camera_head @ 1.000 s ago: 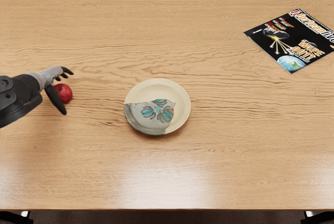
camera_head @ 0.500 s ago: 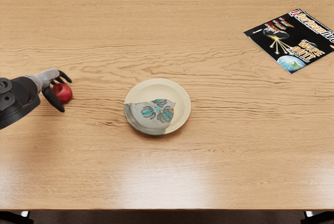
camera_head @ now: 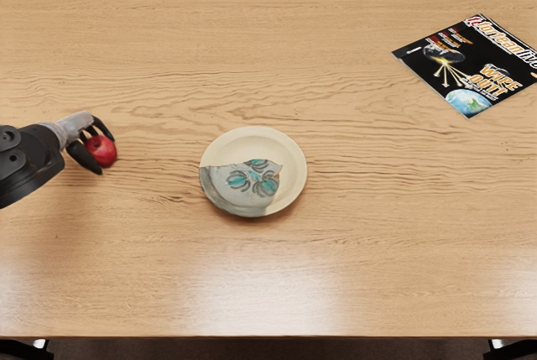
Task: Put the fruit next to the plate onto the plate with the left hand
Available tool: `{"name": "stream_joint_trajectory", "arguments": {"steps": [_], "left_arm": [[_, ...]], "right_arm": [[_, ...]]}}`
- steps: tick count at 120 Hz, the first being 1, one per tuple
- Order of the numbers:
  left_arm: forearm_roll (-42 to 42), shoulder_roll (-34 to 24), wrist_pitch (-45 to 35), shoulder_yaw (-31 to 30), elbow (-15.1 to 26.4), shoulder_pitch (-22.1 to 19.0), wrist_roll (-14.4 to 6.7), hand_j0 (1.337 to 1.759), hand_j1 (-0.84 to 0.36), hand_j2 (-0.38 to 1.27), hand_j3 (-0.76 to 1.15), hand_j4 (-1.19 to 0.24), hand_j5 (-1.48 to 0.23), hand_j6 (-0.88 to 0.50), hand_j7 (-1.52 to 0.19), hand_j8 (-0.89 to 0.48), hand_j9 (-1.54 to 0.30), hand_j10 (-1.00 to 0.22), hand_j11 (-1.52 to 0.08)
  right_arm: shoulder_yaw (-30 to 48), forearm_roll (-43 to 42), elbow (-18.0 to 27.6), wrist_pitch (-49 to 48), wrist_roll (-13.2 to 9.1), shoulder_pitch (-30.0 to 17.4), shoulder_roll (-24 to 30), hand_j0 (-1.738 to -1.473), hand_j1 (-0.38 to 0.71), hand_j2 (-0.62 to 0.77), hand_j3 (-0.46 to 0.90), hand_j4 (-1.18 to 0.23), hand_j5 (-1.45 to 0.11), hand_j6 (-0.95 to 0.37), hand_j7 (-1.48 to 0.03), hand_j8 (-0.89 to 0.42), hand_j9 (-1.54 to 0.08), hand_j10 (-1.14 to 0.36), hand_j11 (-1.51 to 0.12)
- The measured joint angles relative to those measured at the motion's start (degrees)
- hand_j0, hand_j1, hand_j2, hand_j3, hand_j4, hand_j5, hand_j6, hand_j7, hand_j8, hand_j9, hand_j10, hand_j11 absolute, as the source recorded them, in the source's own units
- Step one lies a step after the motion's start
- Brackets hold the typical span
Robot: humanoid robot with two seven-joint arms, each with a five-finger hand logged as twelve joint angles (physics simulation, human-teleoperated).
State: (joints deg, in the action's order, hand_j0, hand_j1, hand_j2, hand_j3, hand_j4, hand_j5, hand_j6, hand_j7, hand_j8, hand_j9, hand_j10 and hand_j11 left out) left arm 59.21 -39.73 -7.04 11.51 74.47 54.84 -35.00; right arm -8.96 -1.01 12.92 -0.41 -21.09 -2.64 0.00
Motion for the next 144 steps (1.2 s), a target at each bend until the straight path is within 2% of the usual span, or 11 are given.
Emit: {"name": "stream_joint_trajectory", "arguments": {"steps": [28,54,88,95,101,108,113,115,128,135,144], "left_arm": [[-0.2,0.4,0.0,0.1,0.2,0.0,0.0,1.657,-0.26,0.11,0.00,-0.53,-0.69,-0.46,-0.69,-0.53,-0.69,-0.53,-0.69],[-1.4,-1.6,0.7,0.1,1.3,0.1,0.1,1.649,-0.35,0.22,0.00,-0.39,-0.96,-0.29,-0.96,-0.40,-0.96,-0.68,-0.97],[-4.0,-9.4,1.1,0.6,8.9,0.6,0.2,1.641,-0.40,0.28,0.00,-0.26,-1.17,-0.15,-1.16,-0.30,-1.15,-0.78,-1.17],[-4.9,-10.8,1.2,0.7,11.1,0.9,0.1,1.639,-0.44,0.39,0.00,-0.25,-1.18,-0.15,-1.18,-0.32,-1.17,-0.79,-1.19],[-5.6,-11.3,1.3,0.8,12.8,1.0,0.1,1.637,-0.43,0.36,0.00,-0.25,-1.19,-0.16,-1.19,-0.38,-1.18,-0.80,-1.20],[-6.7,-12.9,1.6,0.9,14.9,2.8,0.1,1.635,-0.41,0.31,0.00,-0.25,-1.20,-0.18,-1.20,-0.43,-1.20,-0.80,-1.22],[-7.4,-13.4,2.0,0.9,16.3,3.5,0.1,1.634,-0.42,0.37,0.00,-0.26,-1.20,-0.18,-1.20,-0.46,-1.21,-0.80,-1.22],[-7.7,-13.6,2.1,0.9,16.9,3.7,0.1,1.633,-0.40,0.31,0.00,-0.25,-1.21,-0.18,-1.21,-0.47,-1.21,-0.80,-1.23],[-10.1,-15.0,3.6,1.0,20.0,6.6,0.1,1.632,-0.40,0.26,0.00,-0.26,-1.21,-0.20,-1.21,-0.52,-1.22,-0.81,-1.24],[-11.7,-15.0,5.0,1.0,21.2,8.6,0.1,1.632,-0.48,0.44,0.00,-0.22,-1.21,-0.16,-1.21,-0.51,-1.23,-0.81,-1.24],[-13.9,-15.0,6.8,1.0,22.5,11.3,0.0,1.631,-0.46,0.37,0.00,-0.19,-1.21,-0.17,-1.21,-0.55,-1.23,-0.81,-1.24]], "right_arm": [[0.0,0.0,-0.1,0.1,0.0,0.0,0.0,-1.658,-0.35,0.00,0.00,0.00,0.00,0.00,0.00,0.00,0.00,0.00,0.00],[0.0,0.0,-0.1,0.0,0.0,0.0,0.0,-1.658,-0.35,0.00,0.00,0.00,0.00,0.00,0.00,0.00,0.00,0.00,0.00],[0.0,-0.1,0.0,0.0,0.0,0.0,0.0,-1.658,-0.35,0.00,0.00,0.00,0.00,0.00,0.00,0.00,0.00,0.00,0.00],[0.0,-0.1,0.1,0.0,0.0,0.0,0.0,-1.658,-0.35,0.00,0.00,0.00,0.00,0.00,0.00,0.00,0.00,0.00,0.00],[0.0,-0.1,0.1,0.0,0.0,0.1,0.0,-1.658,-0.35,0.00,0.00,0.00,0.00,0.00,0.00,0.00,0.00,0.00,0.00],[0.0,-0.1,0.1,0.0,0.0,0.3,0.0,-1.658,-0.35,0.00,0.00,0.00,0.00,0.00,0.00,0.00,0.00,0.00,0.00],[0.0,0.0,0.1,0.0,0.0,0.3,0.0,-1.658,-0.35,0.00,0.00,0.00,0.00,0.00,0.00,0.00,0.00,0.00,0.00],[0.0,0.0,0.1,0.0,0.0,0.3,0.0,-1.658,-0.35,0.00,0.00,0.00,0.00,0.00,0.00,0.00,0.00,0.00,0.00],[0.0,0.0,0.1,-0.4,0.0,0.4,0.0,-1.658,-0.35,0.00,0.00,0.00,0.00,0.00,0.00,0.00,0.00,0.00,0.00],[0.0,0.0,0.1,-0.7,0.0,0.5,0.0,-1.658,-0.35,0.00,0.00,0.00,0.00,0.00,0.00,0.00,0.00,0.00,0.00],[0.0,0.0,0.1,-1.0,0.0,0.6,0.0,-1.658,-0.35,0.00,0.00,0.00,0.00,0.00,0.00,0.00,0.00,0.00,0.00]]}}
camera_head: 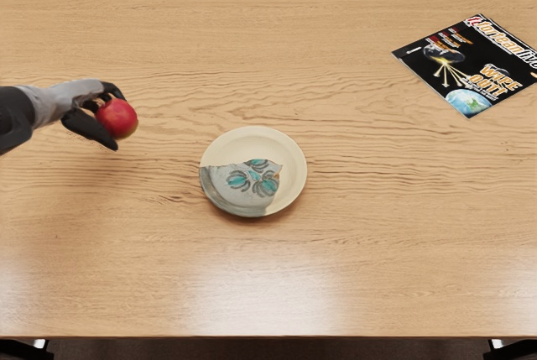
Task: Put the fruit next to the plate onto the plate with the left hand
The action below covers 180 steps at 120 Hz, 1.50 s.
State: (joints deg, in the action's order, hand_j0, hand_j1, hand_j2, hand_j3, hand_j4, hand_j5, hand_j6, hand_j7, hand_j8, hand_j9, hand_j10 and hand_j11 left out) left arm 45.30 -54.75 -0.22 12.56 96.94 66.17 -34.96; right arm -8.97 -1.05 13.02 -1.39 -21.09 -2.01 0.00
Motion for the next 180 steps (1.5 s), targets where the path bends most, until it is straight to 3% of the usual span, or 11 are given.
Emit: {"name": "stream_joint_trajectory", "arguments": {"steps": [10,21,26,52,75,85,106,127,169,180], "left_arm": [[-2.3,0.1,2.3,0.1,0.7,2.1,0.0,1.631,-0.46,0.29,0.00,-0.20,-1.21,-0.22,-1.21,-0.64,-1.22,-0.82,-1.24],[-4.9,0.3,4.7,0.1,1.1,4.3,0.0,1.631,-0.49,0.37,0.00,-0.19,-1.21,-0.22,-1.21,-0.70,-1.22,-0.82,-1.23],[-5.8,0.4,5.6,0.1,1.1,4.5,-0.1,1.628,-0.55,0.52,0.00,-0.17,-1.22,-0.20,-1.22,-0.72,-1.23,-0.82,-1.24],[-9.4,2.2,7.6,0.2,1.3,7.1,0.0,1.627,-0.53,0.47,0.00,-0.18,-1.20,-0.24,-1.21,-0.79,-1.23,-0.82,-1.24],[-11.3,6.8,7.9,0.2,1.2,8.2,0.0,1.627,-0.52,0.46,0.00,-0.18,-1.20,-0.24,-1.21,-0.81,-1.23,-0.82,-1.23],[-11.6,9.4,7.9,0.2,1.1,8.8,0.0,1.628,-0.47,0.37,0.00,-0.21,-1.20,-0.26,-1.21,-0.81,-1.23,-0.82,-1.23],[-11.8,14.9,7.8,0.1,0.5,9.2,-0.1,1.628,-0.51,0.43,0.00,-0.19,-1.21,-0.26,-1.21,-0.82,-1.22,-0.83,-1.23],[-11.8,22.1,7.9,-0.3,-5.7,8.8,0.0,1.629,-0.49,0.44,0.00,-0.20,-1.20,-0.27,-1.21,-0.82,-1.22,-0.83,-1.23],[-11.3,28.6,8.3,-0.6,-17.9,8.1,0.0,1.641,-0.41,0.33,0.00,-0.26,-1.17,-0.34,-1.18,-0.84,-1.19,-0.84,-1.20],[-11.2,29.2,7.6,0.4,-19.2,7.6,0.0,1.647,-0.29,0.25,0.00,-0.28,-0.91,-0.35,-0.92,-0.66,-0.93,-0.66,-0.93]], "right_arm": [[0.0,0.0,0.0,-0.2,0.0,0.1,0.0,-1.658,-0.35,0.00,0.00,0.00,0.00,0.00,0.00,0.00,0.00,0.00,0.00],[0.0,0.0,0.0,-0.2,0.0,0.2,0.0,-1.658,-0.35,0.00,0.00,0.00,0.00,0.00,0.00,0.00,0.00,0.00,0.00],[0.0,0.0,0.1,-0.2,0.0,0.3,0.0,-1.658,-0.35,0.00,0.00,0.00,0.00,0.00,0.00,0.00,0.00,0.00,0.00],[0.0,0.0,0.1,-0.3,0.0,0.6,0.0,-1.658,-0.35,0.00,0.00,0.00,0.00,0.00,0.00,0.00,0.00,0.00,0.00],[0.0,0.0,0.1,-0.3,0.0,0.8,0.0,-1.658,-0.35,0.00,0.00,0.00,0.00,0.00,0.00,0.00,0.00,0.00,0.00],[0.0,0.0,0.2,-0.3,0.0,1.0,0.0,-1.658,-0.35,0.00,0.00,0.00,0.00,0.00,0.00,0.00,0.00,0.00,0.00],[0.0,0.0,0.4,-0.4,-0.1,1.3,0.0,-1.658,-0.35,0.00,0.00,0.00,0.00,0.00,0.00,0.00,0.00,0.00,0.00],[0.0,0.0,0.6,-0.3,-0.1,1.4,0.0,-1.658,-0.35,0.00,0.00,0.00,0.00,0.00,0.00,0.00,0.00,0.00,0.00],[0.0,0.0,0.6,-0.3,-0.1,1.8,0.0,-1.658,-0.35,0.00,0.00,0.00,0.00,0.00,0.00,0.00,0.00,0.00,0.00],[0.0,0.0,0.6,-0.3,-0.1,1.9,0.0,-1.658,-0.35,0.00,0.00,0.00,0.00,0.00,0.00,0.00,0.00,0.00,0.00]]}}
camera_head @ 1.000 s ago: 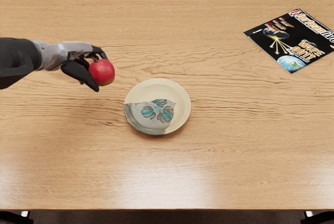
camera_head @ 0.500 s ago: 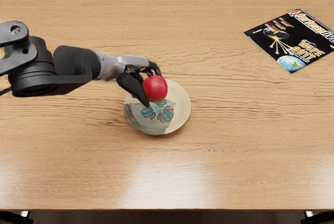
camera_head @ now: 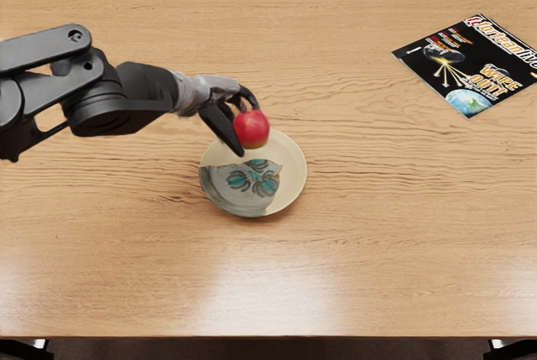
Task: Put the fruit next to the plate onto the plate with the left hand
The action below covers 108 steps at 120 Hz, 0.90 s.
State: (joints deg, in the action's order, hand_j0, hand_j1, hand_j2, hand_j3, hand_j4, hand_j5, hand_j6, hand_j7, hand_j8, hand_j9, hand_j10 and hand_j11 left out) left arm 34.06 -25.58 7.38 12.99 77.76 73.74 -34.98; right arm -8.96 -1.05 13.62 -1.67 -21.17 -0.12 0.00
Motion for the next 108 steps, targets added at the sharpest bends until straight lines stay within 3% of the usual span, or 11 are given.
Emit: {"name": "stream_joint_trajectory", "arguments": {"steps": [19,42,56,70,80,88,95,108], "left_arm": [[-0.1,0.1,-0.7,0.9,-0.6,0.0,0.0,1.653,-0.09,0.14,0.00,-0.25,-0.58,-0.28,-0.58,-0.42,-0.58,-0.43,-0.59],[-0.2,0.3,-0.8,1.2,-0.6,0.0,0.0,1.656,0.02,0.08,0.00,-0.23,-0.39,-0.24,-0.40,-0.30,-0.40,-0.30,-0.40],[-1.7,-1.0,0.7,2.1,0.9,-0.1,0.0,1.657,0.15,0.05,0.00,-0.14,-0.24,-0.15,-0.24,-0.18,-0.24,-0.18,-0.24],[-21.1,-8.8,15.4,4.6,2.1,0.1,0.0,1.657,0.23,0.03,0.00,-0.09,-0.14,-0.09,-0.14,-0.11,-0.14,-0.11,-0.14],[-36.1,-14.5,22.2,5.5,2.6,-4.6,0.0,1.658,0.27,0.02,0.00,-0.06,-0.10,-0.06,-0.10,-0.08,-0.10,-0.08,-0.10],[-47.1,-20.6,24.7,6.0,3.3,-5.2,0.0,1.658,0.29,0.01,0.00,-0.05,-0.08,-0.05,-0.08,-0.06,-0.08,-0.06,-0.08],[-52.6,-27.6,26.0,6.2,4.4,-6.8,0.0,1.658,0.30,0.01,0.00,-0.04,-0.06,-0.04,-0.06,-0.05,-0.06,-0.05,-0.06],[-57.6,-32.7,27.1,6.6,5.4,-8.4,0.0,1.658,0.31,0.01,0.00,-0.03,-0.04,-0.03,-0.04,-0.03,-0.04,-0.03,-0.04]], "right_arm": [[0.0,0.0,0.0,0.0,0.0,0.0,0.0,-1.658,-0.35,0.00,0.00,0.00,0.00,0.00,0.00,0.00,0.00,0.00,0.00],[0.0,0.1,0.0,0.0,0.0,0.0,0.0,-1.658,-0.35,0.00,0.00,0.00,0.00,0.00,0.00,0.00,0.00,0.00,0.00],[0.0,0.1,0.0,0.0,0.0,0.1,0.0,-1.658,-0.35,0.00,0.00,0.00,0.00,0.00,0.00,0.00,0.00,0.00,0.00],[0.0,0.1,0.2,0.0,0.0,0.0,0.0,-1.658,-0.35,0.00,0.00,0.00,0.00,0.00,0.00,0.00,0.00,0.00,0.00],[0.0,0.1,0.6,-0.1,0.0,0.0,0.0,-1.658,-0.35,0.00,0.00,0.00,0.00,0.00,0.00,0.00,0.00,0.00,0.00],[0.0,0.1,1.0,-0.1,0.0,0.0,0.0,-1.658,-0.35,0.00,0.00,0.00,0.00,0.00,0.00,0.00,0.00,0.00,0.00],[0.0,0.0,1.2,-0.1,0.0,0.1,0.0,-1.658,-0.35,0.00,0.00,0.00,0.00,0.00,0.00,0.00,0.00,0.00,0.00],[-0.1,0.0,1.4,-0.1,0.0,0.0,0.0,-1.658,-0.35,0.00,0.00,0.00,0.00,0.00,0.00,0.00,0.00,0.00,0.00]]}}
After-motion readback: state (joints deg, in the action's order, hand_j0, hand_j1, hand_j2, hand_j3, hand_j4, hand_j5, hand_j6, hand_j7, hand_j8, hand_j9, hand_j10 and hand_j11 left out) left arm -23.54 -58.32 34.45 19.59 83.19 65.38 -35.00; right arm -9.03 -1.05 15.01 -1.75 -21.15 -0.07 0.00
